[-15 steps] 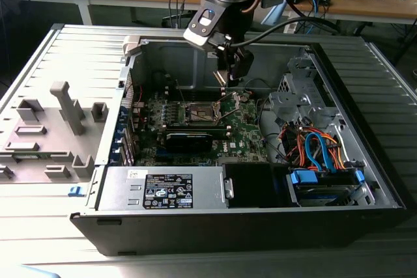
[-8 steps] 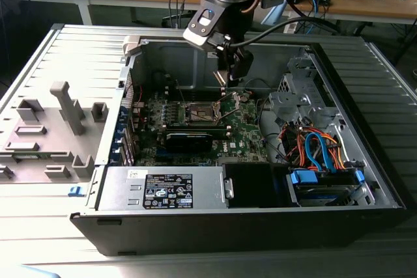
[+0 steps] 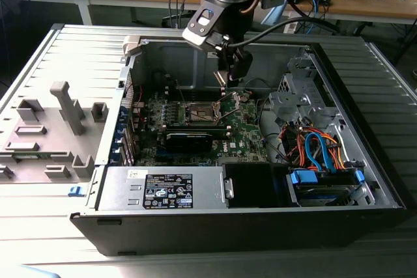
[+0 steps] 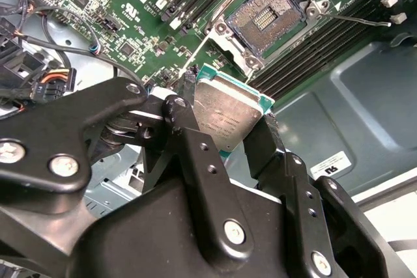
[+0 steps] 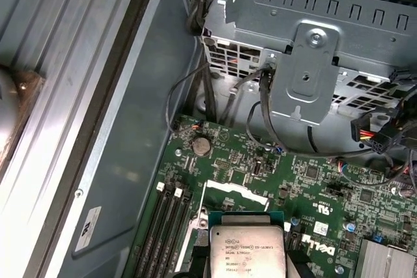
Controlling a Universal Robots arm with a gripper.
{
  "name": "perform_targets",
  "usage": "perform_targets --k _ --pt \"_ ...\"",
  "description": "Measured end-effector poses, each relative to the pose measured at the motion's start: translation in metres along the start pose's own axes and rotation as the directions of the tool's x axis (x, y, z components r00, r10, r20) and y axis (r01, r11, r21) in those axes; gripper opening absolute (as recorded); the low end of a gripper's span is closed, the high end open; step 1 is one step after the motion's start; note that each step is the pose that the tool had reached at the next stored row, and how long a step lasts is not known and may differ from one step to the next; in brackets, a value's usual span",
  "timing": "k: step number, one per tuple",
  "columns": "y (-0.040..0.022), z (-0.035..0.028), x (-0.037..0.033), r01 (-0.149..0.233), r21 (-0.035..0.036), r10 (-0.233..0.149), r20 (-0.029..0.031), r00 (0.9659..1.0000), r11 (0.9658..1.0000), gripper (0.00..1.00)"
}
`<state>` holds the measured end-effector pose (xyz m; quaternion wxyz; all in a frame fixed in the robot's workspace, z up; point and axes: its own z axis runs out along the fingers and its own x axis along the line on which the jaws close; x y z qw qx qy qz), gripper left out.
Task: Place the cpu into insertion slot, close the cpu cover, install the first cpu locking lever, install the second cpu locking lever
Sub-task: 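Place the cpu into insertion slot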
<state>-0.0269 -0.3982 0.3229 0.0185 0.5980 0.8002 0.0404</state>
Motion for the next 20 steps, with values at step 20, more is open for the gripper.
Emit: perform_targets --k 20 --pt "-0.0001 0.0009 0.0000 -0.058 -0.0013 0.058 0.0050 0.9983 0.9983 0.55"
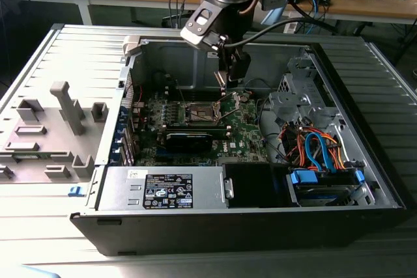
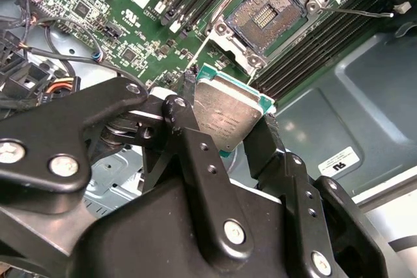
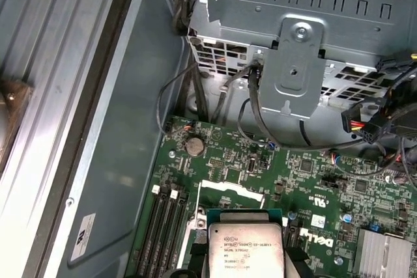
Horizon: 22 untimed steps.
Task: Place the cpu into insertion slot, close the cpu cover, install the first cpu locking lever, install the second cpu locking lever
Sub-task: 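Place the cpu into insertion slot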
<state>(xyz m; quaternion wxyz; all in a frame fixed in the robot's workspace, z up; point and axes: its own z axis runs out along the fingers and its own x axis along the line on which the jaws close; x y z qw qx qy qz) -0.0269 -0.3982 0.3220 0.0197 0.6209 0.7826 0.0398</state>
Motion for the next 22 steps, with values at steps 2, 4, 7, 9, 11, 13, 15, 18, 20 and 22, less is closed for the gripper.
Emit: perform_targets --k 2,4,7,9,11,13,15,18,20,22 --pt "0.0000 0.0001 0.0000 -0.006 -0.0001 0.006 0.0005 1.0000 1.0000 0.55" --pt "0.0000 0.0001 0.0000 -0.011 -0.0002 0.011 0.0009 0.9999 0.9999 0.55" --pt "0.0000 0.0002 0.0000 -0.025 -0.0004 0.025 0.0022 0.9997 0.9997 0.55" --pt "0.0000 0.0003 0.0000 -0.031 -0.0006 0.031 0.0027 0.9995 0.9995 0.55" --pt "0.0000 0.0004 0.0000 -0.036 -0.0008 0.036 0.0031 0.9993 0.9994 0.55" --pt "0.0000 0.0004 0.0000 -0.041 -0.0008 0.041 0.0035 0.9992 0.9992 0.55" --pt "0.0000 0.0005 0.0000 -0.046 -0.0009 0.046 0.0039 0.9990 0.9990 0.55" --pt "-0.0001 0.0006 0.0000 -0.053 -0.0011 0.053 0.0047 0.9986 0.9986 0.55" --pt "-0.0001 0.0007 0.0000 -0.058 -0.0012 0.058 0.0051 0.9983 0.9983 0.55" --pt "-0.0001 0.0009 0.0000 -0.063 -0.0014 0.063 0.0055 0.9980 0.9980 0.55"
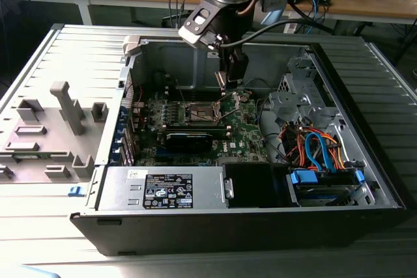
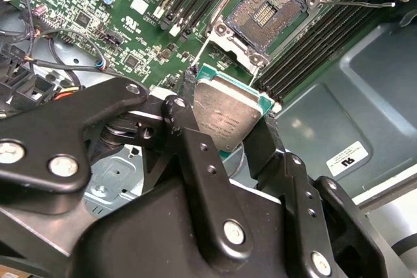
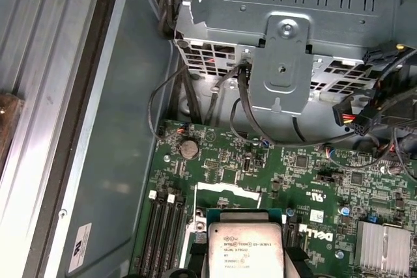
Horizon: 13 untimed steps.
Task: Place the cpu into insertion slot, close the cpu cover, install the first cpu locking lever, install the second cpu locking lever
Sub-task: 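Place the cpu into insertion slot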
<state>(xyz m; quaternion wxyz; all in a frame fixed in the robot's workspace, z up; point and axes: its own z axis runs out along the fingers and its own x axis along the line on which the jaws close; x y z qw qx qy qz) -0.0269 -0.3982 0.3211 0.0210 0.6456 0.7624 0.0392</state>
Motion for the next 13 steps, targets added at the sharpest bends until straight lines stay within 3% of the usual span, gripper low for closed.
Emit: perform_targets --k 13 --pt "0.0000 0.0007 0.0000 -0.033 -0.0006 0.033 0.0029 0.9994 0.9994 0.55"
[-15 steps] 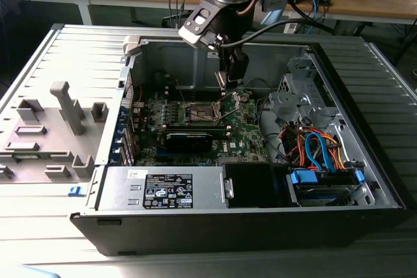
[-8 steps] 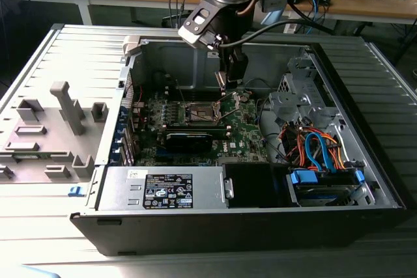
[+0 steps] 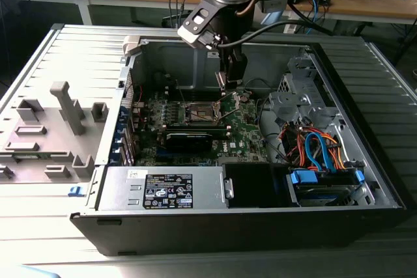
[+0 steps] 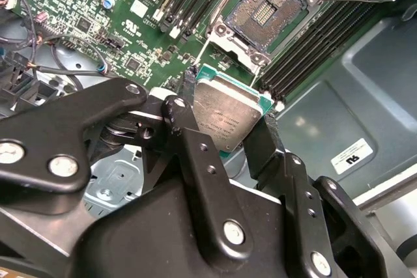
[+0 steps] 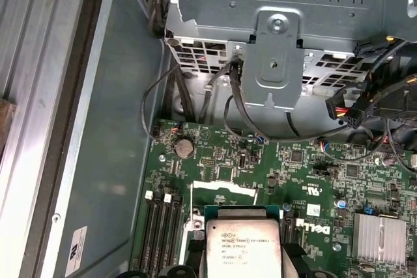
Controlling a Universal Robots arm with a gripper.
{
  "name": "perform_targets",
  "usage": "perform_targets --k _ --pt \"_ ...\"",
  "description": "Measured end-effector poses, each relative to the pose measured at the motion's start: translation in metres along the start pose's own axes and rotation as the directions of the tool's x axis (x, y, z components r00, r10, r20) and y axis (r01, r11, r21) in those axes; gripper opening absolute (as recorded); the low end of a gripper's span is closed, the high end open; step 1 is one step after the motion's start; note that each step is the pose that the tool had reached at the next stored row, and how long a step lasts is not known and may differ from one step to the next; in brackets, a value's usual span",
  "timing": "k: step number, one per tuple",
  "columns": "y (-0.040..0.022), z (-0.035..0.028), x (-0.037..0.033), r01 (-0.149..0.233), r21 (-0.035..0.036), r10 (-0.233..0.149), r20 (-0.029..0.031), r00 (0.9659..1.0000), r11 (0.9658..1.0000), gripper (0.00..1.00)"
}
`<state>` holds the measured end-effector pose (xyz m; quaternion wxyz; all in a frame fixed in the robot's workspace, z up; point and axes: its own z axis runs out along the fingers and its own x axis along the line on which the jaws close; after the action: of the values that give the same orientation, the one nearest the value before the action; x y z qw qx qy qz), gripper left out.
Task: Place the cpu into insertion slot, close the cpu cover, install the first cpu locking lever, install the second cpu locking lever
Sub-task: 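Place the cpu into insertion slot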
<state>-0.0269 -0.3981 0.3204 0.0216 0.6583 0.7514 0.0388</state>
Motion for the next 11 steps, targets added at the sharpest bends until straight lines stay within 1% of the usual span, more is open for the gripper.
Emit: perform_targets --k 11 --pt "-0.0001 0.0006 0.0000 -0.025 -0.0005 0.025 0.0022 0.9997 0.9997 0.55"
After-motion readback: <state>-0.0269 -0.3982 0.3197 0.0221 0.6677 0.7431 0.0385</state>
